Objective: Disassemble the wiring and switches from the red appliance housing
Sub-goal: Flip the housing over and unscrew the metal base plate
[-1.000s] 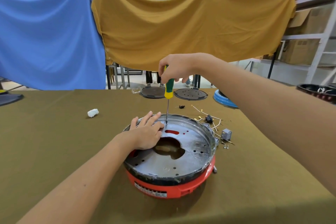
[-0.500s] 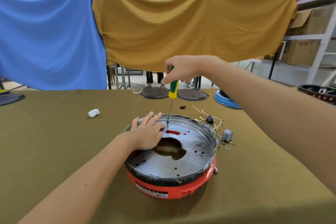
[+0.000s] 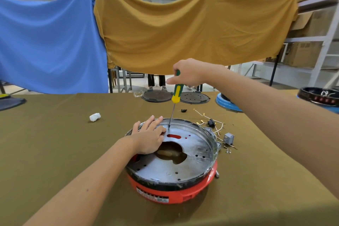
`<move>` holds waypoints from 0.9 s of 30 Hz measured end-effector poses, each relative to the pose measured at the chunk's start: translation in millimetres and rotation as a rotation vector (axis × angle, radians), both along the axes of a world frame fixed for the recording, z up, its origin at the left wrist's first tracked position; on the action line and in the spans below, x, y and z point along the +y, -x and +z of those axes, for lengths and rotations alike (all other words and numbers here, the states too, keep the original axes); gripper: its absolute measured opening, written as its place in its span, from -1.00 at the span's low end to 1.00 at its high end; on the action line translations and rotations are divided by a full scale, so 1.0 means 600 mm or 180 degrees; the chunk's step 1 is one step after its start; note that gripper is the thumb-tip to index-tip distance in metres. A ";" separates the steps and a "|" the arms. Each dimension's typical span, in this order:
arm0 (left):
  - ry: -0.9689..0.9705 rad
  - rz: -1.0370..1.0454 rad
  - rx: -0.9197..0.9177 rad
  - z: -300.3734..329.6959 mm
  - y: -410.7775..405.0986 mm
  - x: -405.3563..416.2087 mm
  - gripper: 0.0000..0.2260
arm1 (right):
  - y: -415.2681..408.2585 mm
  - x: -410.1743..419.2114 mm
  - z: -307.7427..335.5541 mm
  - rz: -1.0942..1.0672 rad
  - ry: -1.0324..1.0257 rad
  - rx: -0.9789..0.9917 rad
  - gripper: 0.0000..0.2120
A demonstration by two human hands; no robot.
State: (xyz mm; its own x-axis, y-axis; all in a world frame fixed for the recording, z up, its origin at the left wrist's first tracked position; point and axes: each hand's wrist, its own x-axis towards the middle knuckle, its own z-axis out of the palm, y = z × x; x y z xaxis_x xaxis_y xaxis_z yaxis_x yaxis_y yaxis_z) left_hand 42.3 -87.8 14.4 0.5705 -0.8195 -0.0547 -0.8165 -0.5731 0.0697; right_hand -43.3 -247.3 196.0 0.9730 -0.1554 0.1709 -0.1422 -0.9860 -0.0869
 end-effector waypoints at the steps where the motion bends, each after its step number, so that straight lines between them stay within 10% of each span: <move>1: 0.0010 0.0005 -0.0012 0.000 0.001 0.000 -0.60 | 0.001 -0.003 -0.002 0.0133 -0.0203 -0.0059 -0.75; 20: -0.0152 -0.0078 -0.0006 0.025 0.002 0.006 -0.61 | 0.090 -0.064 -0.067 0.0255 -0.1782 -0.1117 -0.82; 27: 0.1529 0.0161 0.0276 0.052 0.009 0.043 -0.62 | 0.115 -0.109 -0.175 -0.0367 -0.3702 -0.1954 -0.87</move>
